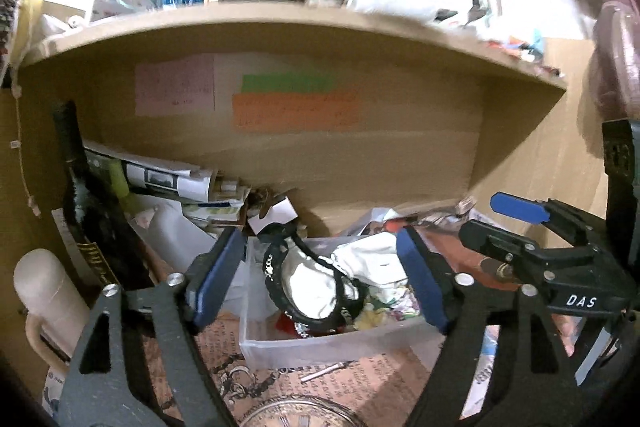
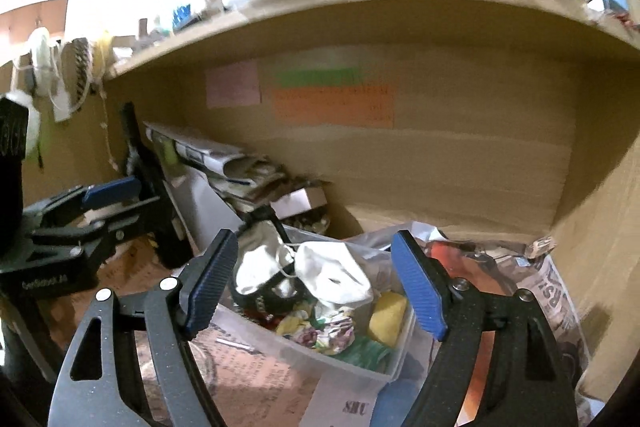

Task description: Organize soft objects

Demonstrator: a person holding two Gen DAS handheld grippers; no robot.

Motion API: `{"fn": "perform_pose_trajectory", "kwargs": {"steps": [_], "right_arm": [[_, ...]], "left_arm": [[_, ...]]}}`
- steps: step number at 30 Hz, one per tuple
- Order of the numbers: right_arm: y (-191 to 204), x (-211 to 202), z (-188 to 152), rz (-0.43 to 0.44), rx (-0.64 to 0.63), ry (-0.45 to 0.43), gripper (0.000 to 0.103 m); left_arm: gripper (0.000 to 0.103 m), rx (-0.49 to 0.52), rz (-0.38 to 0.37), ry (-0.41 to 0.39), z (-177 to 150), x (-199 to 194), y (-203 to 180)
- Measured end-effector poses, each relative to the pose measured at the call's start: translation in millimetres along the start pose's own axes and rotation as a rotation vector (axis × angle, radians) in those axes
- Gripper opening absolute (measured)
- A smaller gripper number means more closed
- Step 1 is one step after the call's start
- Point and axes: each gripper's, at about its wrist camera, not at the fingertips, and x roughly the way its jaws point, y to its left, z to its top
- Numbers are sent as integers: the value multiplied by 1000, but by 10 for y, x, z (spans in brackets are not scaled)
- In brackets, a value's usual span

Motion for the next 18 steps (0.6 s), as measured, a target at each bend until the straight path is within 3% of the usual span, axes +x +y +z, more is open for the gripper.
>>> {"fn": "perform_pose_trajectory", "kwargs": {"steps": [11,14,18], "right_arm": [[110,-483,5,-11,-5,-106,92],[147,-546,3,-13,-13,-122,99],[186,-599,1,-12,-19,-136,100]], "left_arm": [[98,-7,-2,-72,-56,-384,-88],[100,-9,6,-80,-75,-409,-94],[102,-15,11,-87,-85,-462,-98]]}}
